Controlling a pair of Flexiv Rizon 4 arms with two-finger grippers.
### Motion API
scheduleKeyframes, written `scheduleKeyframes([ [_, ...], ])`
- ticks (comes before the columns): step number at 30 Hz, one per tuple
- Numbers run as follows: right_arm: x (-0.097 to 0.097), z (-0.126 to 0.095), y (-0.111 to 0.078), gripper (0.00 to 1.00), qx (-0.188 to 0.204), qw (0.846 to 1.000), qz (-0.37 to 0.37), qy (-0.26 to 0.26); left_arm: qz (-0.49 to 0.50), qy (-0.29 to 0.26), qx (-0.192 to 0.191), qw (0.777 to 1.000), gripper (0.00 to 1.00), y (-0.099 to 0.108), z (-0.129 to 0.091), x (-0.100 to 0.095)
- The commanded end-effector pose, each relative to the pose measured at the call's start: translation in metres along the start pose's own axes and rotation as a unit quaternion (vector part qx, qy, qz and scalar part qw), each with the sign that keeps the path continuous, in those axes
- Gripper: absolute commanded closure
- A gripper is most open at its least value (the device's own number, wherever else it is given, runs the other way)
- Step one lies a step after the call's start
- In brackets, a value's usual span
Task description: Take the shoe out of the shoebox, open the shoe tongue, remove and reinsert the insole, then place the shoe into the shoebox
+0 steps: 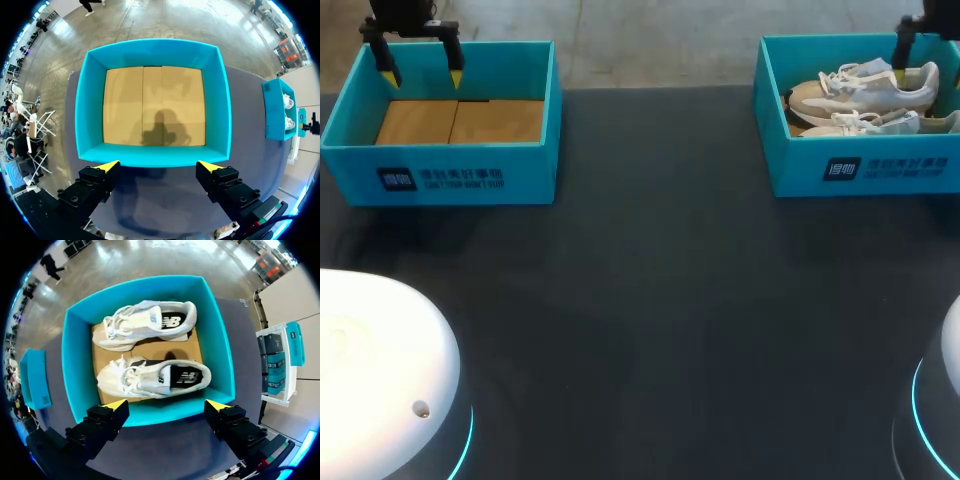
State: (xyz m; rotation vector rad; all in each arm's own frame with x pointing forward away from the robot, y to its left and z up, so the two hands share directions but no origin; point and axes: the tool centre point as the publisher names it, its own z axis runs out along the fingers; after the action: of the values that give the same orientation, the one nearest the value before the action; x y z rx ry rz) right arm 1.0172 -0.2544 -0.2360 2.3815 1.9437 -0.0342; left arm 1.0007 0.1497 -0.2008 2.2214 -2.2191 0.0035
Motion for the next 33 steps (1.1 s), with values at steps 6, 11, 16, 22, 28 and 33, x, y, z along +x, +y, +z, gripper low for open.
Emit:
scheduleKeyframes([
  [6, -0.03, 0.012, -0.007, 0.0, -0.009, 1.0, 0.006, 0.004, 0.0, -0.001, 0.0, 1.0, 0.0, 0.0, 0.0, 0.0],
  [11, -0.039, 0.021, -0.01, 0.0, 0.0, 1.0, 0.021, -0.012, 0.0, -0.001, 0.0, 1.0, 0.0, 0.0, 0.0, 0.0],
  [16, -0.039, 0.021, -0.01, 0.0, 0.0, 1.0, 0.021, -0.012, 0.0, -0.001, 0.0, 1.0, 0.0, 0.0, 0.0, 0.0],
  [22, -0.039, 0.021, -0.01, 0.0, 0.0, 1.0, 0.021, -0.012, 0.0, -0.001, 0.0, 1.0, 0.0, 0.0, 0.0, 0.0],
  [28, -0.041, 0.023, -0.008, 0.0, -0.002, 1.0, 0.017, -0.014, 0.0, -0.001, 0.0, 1.0, 0.0, 0.0, 0.0, 0.0],
  [33, -0.05, 0.033, -0.004, 0.0, 0.003, 1.0, 0.008, -0.005, 0.0, -0.001, 0.0, 1.0, 0.0, 0.0, 0.0, 0.0],
])
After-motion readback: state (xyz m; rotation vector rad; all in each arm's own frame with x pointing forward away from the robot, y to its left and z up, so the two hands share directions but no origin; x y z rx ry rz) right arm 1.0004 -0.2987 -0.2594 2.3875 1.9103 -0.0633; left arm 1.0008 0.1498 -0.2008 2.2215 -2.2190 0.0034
